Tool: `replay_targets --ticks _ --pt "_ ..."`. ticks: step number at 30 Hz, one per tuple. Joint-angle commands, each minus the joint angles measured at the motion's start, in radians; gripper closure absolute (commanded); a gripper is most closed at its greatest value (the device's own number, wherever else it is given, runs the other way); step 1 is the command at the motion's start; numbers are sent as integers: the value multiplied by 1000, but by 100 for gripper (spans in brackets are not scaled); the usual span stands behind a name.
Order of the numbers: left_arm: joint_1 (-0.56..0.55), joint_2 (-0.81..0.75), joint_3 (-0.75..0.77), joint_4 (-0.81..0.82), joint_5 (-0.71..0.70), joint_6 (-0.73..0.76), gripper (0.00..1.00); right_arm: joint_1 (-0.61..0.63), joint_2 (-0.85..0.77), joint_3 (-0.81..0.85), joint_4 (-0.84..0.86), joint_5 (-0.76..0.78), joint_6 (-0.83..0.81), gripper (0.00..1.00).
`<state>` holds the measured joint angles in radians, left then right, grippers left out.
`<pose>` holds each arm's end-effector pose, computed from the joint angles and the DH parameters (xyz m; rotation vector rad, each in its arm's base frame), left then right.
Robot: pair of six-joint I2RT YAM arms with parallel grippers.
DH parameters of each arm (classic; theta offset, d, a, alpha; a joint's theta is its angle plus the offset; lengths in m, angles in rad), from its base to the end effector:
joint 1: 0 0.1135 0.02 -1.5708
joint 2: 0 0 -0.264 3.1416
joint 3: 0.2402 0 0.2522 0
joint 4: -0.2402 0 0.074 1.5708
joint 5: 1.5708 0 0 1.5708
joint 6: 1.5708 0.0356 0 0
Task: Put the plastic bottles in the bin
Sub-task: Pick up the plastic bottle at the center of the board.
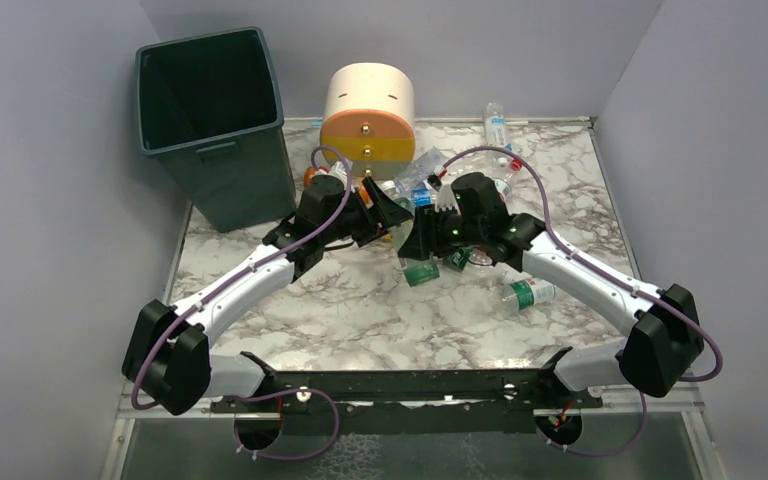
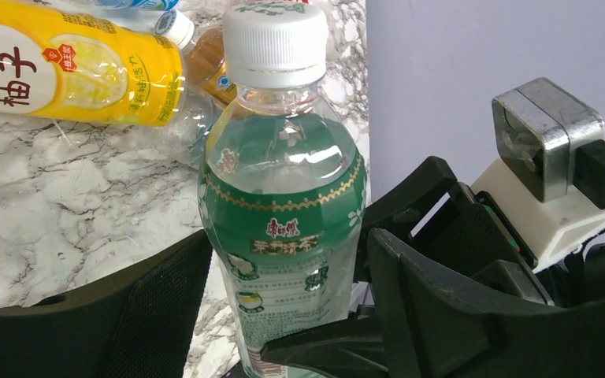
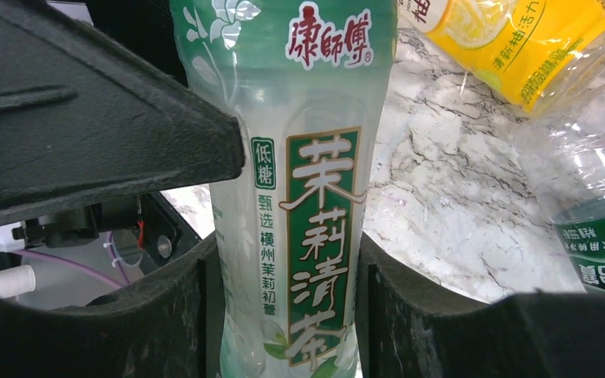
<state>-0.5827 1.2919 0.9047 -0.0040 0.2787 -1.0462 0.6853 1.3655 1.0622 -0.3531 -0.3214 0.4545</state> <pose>0.2425 -0.1715 0.2891 -0.3031 2.1798 -1.2775 0.2277 0.2006 0.2903 -0.4594 2.3262 0.9500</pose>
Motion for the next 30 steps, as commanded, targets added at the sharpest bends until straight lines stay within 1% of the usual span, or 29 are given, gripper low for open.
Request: replay_targets --ticks 1,6,9,13,16,19,20,27,30 --pt "-7 18 26 40 -18 3 23 6 5 33 19 -50 -7 50" --pt "-16 30 30 41 -25 8 24 7 4 30 22 -52 -6 50" --pt "-20 34 30 43 -28 11 27 6 5 27 31 -57 -3 50" --pt "-24 31 25 48 -32 12 35 6 6 24 33 -56 -3 50" --pt "-23 23 21 48 -39 22 44 6 2 20 32 -54 -3 48" --pt "-24 14 20 39 -53 32 46 6 -3 18 32 -54 -2 46" --pt "-23 12 20 35 -59 33 46 7 -5 18 29 -54 -1 45" --pt "-23 12 44 7 -77 61 47 7 -54 41 -21 -28 -5 22" --pt "-22 20 66 -5 -84 77 50 7 -91 52 -45 -4 -5 13"
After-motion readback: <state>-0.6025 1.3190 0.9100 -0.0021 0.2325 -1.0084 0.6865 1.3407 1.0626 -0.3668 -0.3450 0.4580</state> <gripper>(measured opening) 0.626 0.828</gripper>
